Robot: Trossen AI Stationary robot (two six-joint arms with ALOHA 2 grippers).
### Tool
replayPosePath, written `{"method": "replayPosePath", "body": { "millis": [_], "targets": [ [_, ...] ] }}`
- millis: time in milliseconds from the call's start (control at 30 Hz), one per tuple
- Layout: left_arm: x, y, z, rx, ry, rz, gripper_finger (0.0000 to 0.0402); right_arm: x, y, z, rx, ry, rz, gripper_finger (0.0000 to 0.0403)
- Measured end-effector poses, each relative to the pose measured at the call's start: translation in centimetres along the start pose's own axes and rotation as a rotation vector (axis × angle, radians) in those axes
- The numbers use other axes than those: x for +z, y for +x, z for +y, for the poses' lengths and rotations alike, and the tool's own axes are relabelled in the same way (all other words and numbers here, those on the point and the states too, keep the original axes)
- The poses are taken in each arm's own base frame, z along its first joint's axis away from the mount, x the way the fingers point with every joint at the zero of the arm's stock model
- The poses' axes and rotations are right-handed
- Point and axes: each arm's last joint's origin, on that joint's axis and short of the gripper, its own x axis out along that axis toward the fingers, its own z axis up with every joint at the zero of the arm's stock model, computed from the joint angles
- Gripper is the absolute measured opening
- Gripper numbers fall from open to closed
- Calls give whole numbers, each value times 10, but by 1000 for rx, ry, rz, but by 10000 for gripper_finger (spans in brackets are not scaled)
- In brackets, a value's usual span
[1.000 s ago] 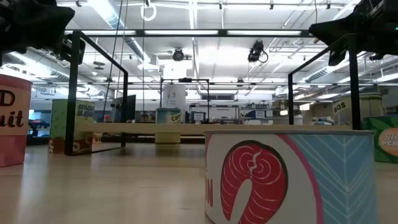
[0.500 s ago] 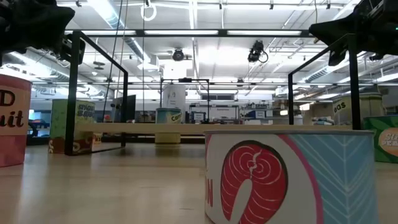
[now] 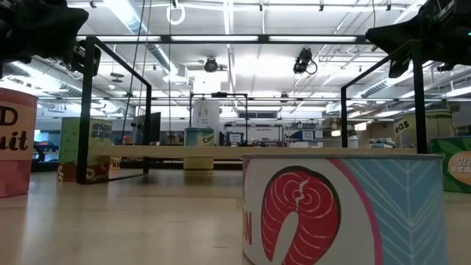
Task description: Pick and place cans onto a shelf
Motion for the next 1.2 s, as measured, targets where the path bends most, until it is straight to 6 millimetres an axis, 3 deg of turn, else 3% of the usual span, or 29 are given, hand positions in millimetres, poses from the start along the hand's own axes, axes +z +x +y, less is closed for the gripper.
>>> {"method": "replayPosePath", "body": {
  "millis": [1033,1200],
  "targets": [
    [0,0,0,0,0,0,11,0,0,0,0,11,-4,26],
    [0,0,0,0,0,0,11,7,0,0,4,42,-69,26]
  ]
}}
